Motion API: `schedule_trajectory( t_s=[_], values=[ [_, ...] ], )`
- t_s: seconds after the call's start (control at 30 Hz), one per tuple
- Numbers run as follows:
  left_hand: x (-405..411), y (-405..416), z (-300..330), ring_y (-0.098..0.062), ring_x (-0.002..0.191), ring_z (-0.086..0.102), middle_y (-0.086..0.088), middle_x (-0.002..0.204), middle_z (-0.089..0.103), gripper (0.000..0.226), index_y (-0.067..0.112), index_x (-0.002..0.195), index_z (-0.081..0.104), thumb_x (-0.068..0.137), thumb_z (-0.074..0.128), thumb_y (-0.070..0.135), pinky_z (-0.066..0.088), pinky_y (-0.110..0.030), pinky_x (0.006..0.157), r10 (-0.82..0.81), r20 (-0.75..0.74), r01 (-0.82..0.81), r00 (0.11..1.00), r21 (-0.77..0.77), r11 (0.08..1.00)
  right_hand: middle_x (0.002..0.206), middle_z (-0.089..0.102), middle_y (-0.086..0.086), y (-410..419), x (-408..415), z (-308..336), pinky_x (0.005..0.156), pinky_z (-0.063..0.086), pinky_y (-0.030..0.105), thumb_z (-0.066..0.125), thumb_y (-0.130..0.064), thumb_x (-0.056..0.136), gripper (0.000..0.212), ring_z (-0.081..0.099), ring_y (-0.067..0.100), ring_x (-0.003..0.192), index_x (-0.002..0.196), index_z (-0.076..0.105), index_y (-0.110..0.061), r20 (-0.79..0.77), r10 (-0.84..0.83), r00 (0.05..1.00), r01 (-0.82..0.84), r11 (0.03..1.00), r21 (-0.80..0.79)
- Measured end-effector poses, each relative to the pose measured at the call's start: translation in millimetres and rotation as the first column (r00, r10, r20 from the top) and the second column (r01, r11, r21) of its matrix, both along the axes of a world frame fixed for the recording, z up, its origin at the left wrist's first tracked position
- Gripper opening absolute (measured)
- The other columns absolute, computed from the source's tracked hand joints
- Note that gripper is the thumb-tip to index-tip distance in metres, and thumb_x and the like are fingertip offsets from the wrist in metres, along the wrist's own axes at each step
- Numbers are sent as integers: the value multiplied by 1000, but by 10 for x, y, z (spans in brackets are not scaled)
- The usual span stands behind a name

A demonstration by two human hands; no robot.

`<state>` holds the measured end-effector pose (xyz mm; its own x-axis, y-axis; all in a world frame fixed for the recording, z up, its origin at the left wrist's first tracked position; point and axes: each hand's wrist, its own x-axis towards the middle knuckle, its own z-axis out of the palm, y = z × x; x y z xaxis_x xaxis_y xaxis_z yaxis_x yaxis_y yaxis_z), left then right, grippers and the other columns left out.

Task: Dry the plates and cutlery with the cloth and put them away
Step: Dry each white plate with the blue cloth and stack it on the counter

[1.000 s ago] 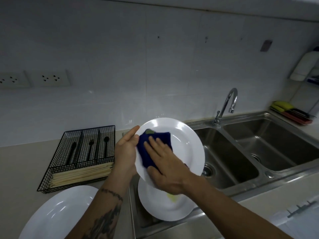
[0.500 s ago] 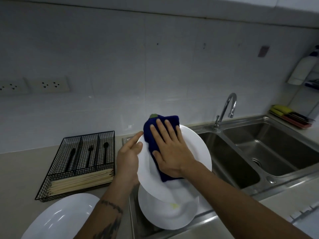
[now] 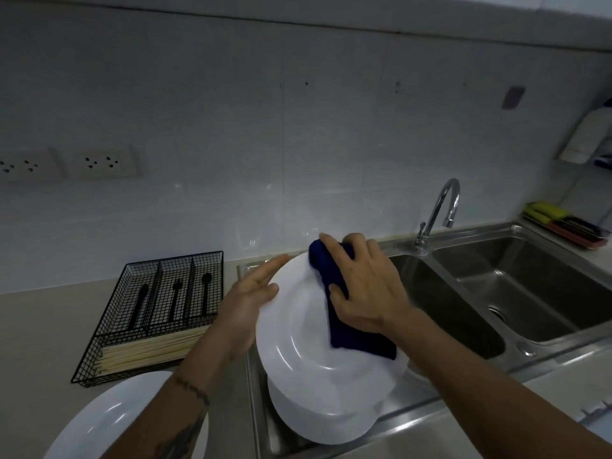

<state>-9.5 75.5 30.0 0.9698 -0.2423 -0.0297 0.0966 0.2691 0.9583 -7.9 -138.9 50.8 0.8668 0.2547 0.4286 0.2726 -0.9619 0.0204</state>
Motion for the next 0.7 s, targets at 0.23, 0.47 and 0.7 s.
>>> schedule_trajectory(
  t_s=[0.23, 0.47, 0.7],
  values=[
    [-76, -304, -96, -24, 108, 68, -7, 119, 71, 44, 22, 132, 58, 100, 41, -3, 55, -34, 89, -66, 34, 63, 997, 84, 994, 122, 43, 3, -149, -94, 25, 82, 41, 32, 55, -41, 77, 77, 44, 19, 98, 149, 30, -25, -28, 190, 981, -191, 980, -61],
    [-154, -428, -188, -29, 100, 71, -6, 110, 74, 43, 24, 120, 68, 99, 43, -4, 56, -43, 84, 171, -59, -170, 983, 31, 985, 156, 24, 6, -337, -258, -291, 112, 21, 50, 40, -47, 89, 76, 28, 29, 138, 155, 10, -27, -19, -97, 995, 96, 993, -74],
    [-104, -572, -152, -26, 97, 71, -3, 106, 76, 47, 30, 109, 73, 97, 44, -5, 56, -41, 86, 248, -189, -250, 950, 13, 968, 164, -5, 8, -224, -222, -472, 118, 5, 58, 32, -43, 89, 77, -4, 33, 150, 157, 2, -20, -164, -127, 978, 131, 991, 18]
  ],
)
